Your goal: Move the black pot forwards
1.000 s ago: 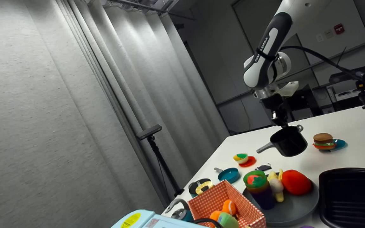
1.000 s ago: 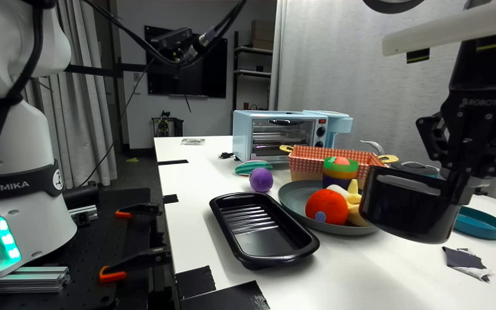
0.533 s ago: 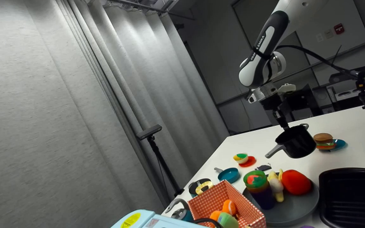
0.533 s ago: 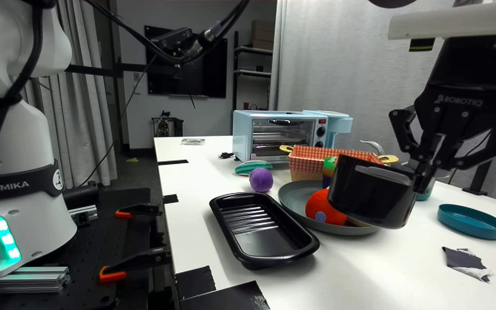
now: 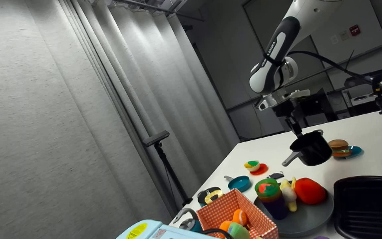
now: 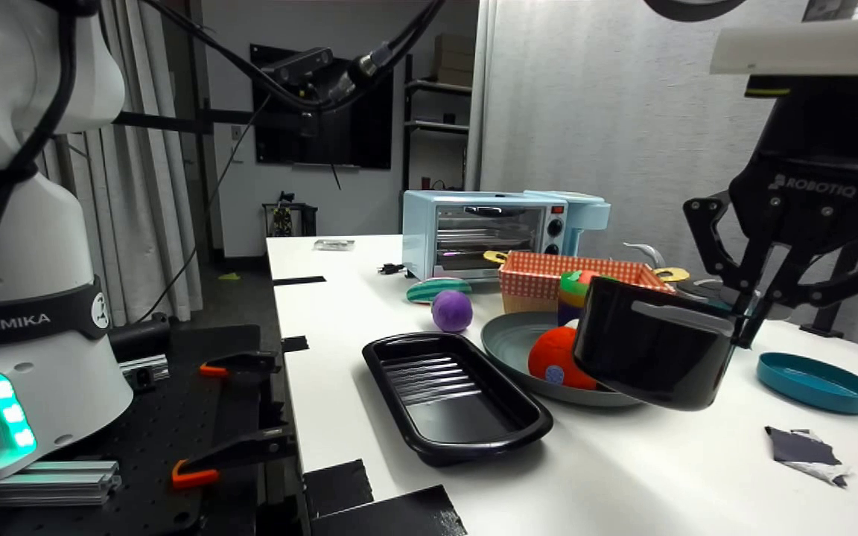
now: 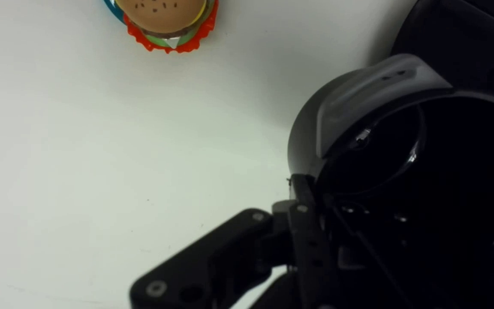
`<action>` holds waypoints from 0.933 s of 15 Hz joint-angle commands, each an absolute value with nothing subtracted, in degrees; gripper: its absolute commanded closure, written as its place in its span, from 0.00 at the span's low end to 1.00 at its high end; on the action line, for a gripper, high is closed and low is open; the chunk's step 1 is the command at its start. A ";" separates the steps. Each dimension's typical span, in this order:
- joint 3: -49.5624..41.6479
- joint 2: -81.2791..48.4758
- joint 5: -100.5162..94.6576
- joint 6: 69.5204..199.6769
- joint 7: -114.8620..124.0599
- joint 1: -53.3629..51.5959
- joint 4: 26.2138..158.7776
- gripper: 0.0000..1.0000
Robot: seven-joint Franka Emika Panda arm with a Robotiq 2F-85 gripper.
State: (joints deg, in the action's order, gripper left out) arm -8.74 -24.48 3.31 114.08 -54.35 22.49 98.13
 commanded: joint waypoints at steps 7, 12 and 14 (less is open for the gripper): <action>-8.26 -27.64 6.66 130.71 -49.07 24.04 101.22 0.99; -7.60 -28.69 8.29 134.89 -46.64 24.40 104.20 0.68; -7.26 -28.54 8.64 135.49 -45.85 24.45 105.00 0.54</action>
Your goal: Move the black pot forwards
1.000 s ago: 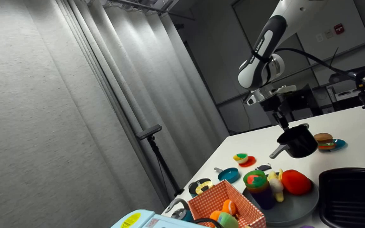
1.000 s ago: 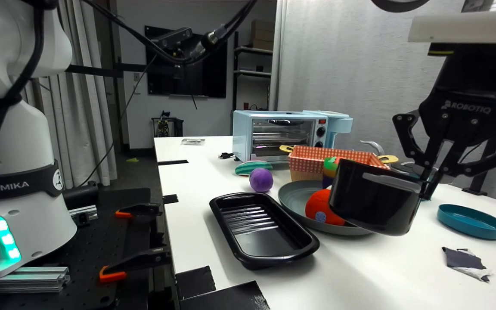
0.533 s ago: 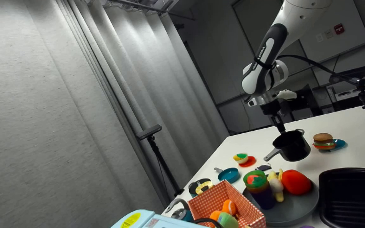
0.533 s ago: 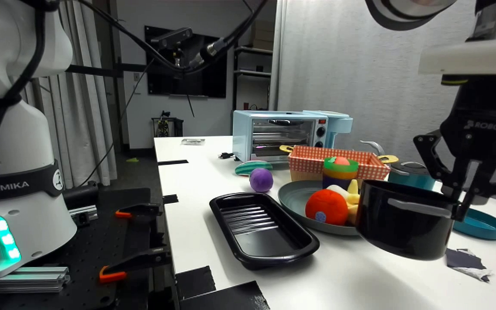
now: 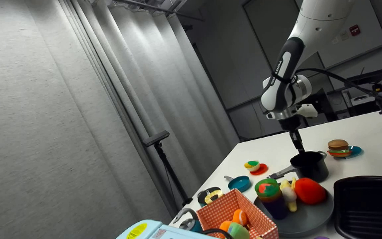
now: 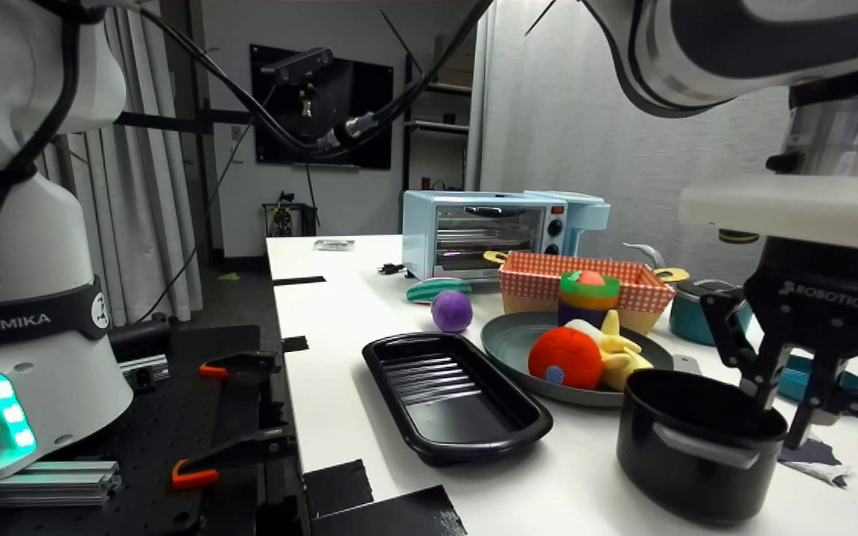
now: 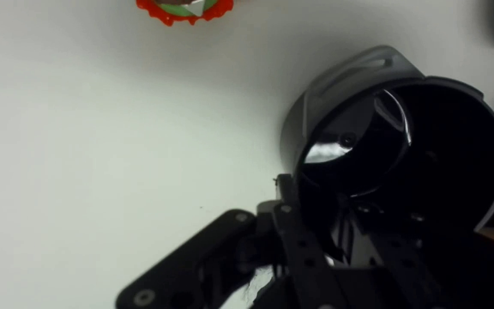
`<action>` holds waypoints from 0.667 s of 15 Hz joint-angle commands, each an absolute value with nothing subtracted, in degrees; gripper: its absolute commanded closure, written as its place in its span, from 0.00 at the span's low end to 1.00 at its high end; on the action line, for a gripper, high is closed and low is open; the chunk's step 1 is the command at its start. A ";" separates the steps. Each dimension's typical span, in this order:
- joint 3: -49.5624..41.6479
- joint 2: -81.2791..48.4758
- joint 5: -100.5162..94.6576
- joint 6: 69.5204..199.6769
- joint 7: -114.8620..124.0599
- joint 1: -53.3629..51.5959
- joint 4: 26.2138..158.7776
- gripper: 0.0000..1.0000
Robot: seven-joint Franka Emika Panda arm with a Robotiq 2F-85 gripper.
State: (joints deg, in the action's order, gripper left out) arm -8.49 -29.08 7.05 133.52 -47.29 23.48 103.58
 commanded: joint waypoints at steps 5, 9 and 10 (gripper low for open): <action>-6.19 -26.74 7.66 135.58 -43.90 22.97 106.37 0.15; -5.30 -22.69 6.94 135.98 -41.51 20.83 108.31 0.00; -5.20 -21.31 6.83 136.02 -40.74 20.22 108.94 0.00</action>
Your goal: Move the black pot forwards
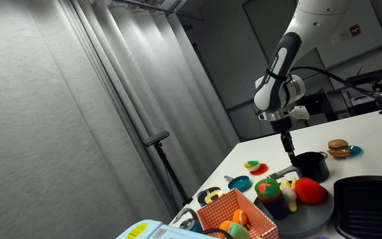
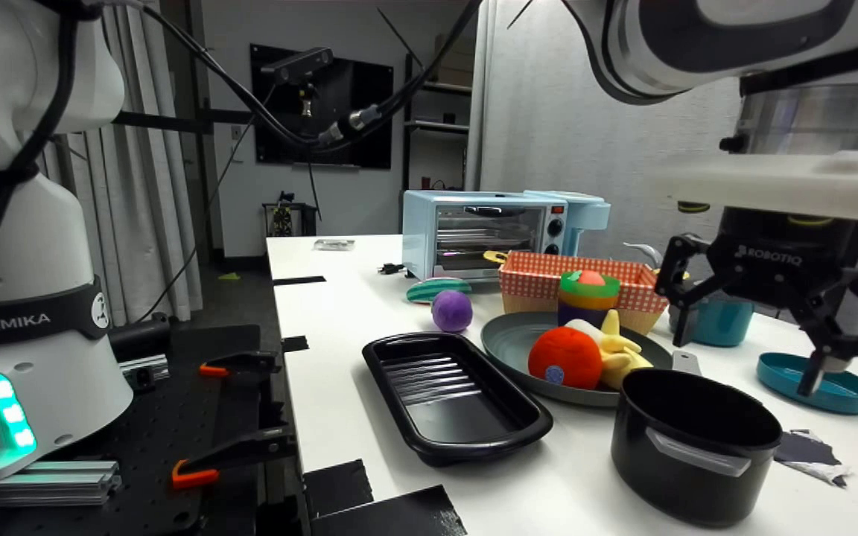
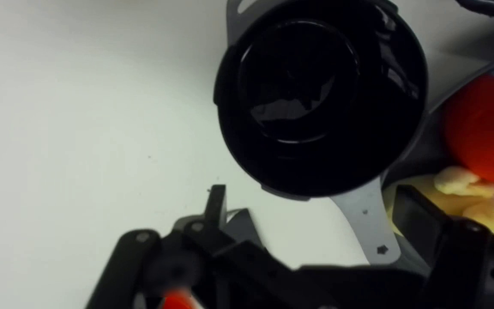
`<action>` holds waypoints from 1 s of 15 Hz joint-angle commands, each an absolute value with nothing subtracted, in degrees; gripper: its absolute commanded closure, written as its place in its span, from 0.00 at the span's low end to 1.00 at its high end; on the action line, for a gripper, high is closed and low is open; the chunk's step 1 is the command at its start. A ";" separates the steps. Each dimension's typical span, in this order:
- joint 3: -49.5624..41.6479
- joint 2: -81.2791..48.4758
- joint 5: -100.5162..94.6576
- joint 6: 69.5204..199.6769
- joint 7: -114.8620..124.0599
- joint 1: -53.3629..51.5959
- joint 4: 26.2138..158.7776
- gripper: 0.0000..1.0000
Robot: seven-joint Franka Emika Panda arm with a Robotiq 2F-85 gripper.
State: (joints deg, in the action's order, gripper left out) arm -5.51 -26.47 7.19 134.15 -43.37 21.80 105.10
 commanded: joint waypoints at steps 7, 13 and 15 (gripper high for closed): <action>-5.69 -9.23 6.78 137.38 -31.16 15.58 117.45 0.00; -6.20 1.32 5.53 137.25 -23.22 12.73 127.55 0.00; -6.36 4.37 4.78 136.94 -21.49 11.94 130.35 0.00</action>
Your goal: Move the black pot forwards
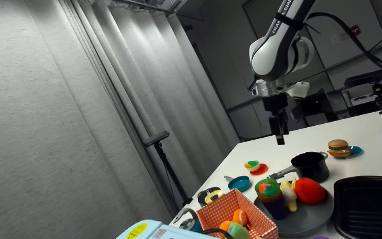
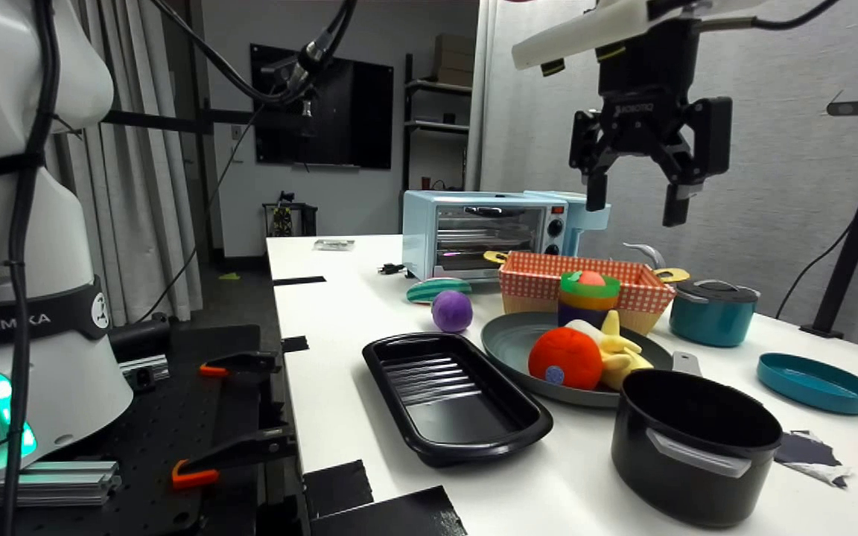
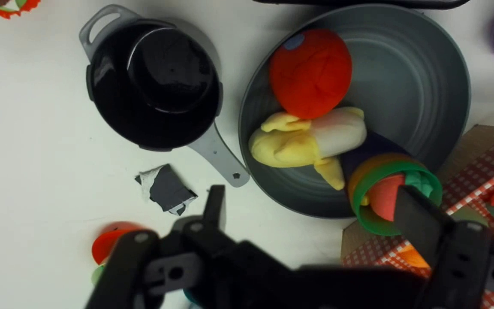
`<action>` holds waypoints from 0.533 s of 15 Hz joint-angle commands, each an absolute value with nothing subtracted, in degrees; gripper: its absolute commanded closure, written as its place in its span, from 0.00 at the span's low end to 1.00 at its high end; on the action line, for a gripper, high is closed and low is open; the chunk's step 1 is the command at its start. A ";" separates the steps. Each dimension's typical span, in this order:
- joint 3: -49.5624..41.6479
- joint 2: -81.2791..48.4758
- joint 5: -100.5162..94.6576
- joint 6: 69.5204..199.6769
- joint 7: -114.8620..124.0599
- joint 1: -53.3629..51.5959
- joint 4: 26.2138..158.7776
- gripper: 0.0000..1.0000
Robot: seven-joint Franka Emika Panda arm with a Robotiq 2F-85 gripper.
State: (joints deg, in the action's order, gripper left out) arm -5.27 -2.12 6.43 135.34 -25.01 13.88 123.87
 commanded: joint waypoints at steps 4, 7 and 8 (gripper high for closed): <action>-6.31 9.74 2.56 136.20 -18.74 10.65 134.70 0.00; -7.02 7.58 3.04 135.19 -19.67 9.89 132.65 0.00; -7.03 8.43 2.85 135.20 -19.41 9.71 133.30 0.00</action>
State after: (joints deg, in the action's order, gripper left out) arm -5.34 8.41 3.27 135.34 -19.74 11.45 133.41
